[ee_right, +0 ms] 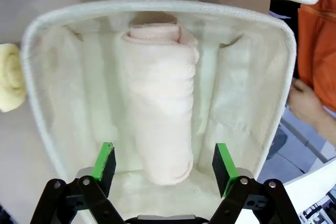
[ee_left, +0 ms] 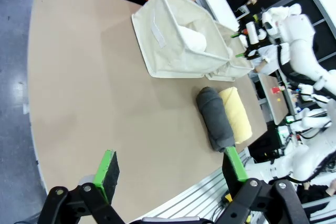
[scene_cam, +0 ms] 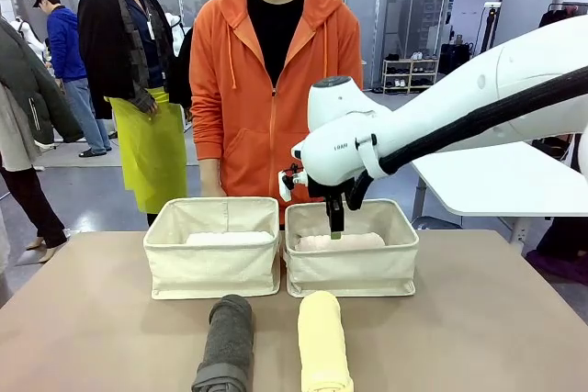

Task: Divide the towels into two baskets.
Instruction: Pick up one hotel-folded towel from the bottom of the table and place it in the Fabric basket indicated by the person.

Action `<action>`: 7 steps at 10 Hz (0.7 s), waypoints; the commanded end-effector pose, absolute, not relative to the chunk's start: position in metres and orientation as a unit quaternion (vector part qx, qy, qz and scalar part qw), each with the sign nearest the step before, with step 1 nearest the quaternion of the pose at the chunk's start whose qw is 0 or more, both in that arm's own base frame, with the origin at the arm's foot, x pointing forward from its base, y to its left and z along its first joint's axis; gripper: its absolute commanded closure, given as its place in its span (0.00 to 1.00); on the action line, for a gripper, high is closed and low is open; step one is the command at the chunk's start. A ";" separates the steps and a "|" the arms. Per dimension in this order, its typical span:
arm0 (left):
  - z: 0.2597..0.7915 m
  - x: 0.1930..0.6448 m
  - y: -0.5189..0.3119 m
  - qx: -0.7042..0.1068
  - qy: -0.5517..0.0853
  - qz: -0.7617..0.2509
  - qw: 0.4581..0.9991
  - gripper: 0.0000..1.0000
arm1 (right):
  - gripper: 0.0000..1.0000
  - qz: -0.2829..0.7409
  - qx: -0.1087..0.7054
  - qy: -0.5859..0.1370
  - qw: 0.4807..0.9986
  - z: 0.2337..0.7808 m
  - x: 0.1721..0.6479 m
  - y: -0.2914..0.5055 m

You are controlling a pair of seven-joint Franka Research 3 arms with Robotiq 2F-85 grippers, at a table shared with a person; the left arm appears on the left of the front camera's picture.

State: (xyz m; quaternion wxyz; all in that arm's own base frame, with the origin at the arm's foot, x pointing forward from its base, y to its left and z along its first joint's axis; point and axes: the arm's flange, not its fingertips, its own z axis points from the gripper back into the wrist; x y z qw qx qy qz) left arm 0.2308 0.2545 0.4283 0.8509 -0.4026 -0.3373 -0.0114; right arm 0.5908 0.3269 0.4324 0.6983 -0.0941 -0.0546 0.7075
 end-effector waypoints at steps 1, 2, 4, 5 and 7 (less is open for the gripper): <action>0.430 0.228 0.255 -0.408 -0.344 -0.016 0.845 0.00 | 0.07 0.686 -0.048 -0.013 0.726 0.488 0.558 0.305; 0.430 0.228 0.255 -0.408 -0.344 -0.016 0.845 0.00 | 0.07 0.667 -0.022 0.015 0.745 0.502 0.545 0.291; 0.430 0.228 0.255 -0.408 -0.344 -0.016 0.845 0.00 | 0.07 0.606 0.041 -0.010 0.794 0.529 0.524 0.244; 0.430 0.228 0.255 -0.408 -0.344 -0.016 0.845 0.00 | 0.07 0.561 0.107 -0.012 0.821 0.538 0.517 0.203; 0.430 0.228 0.255 -0.408 -0.344 -0.016 0.845 0.00 | 0.07 0.481 0.231 -0.055 0.844 0.547 0.503 0.127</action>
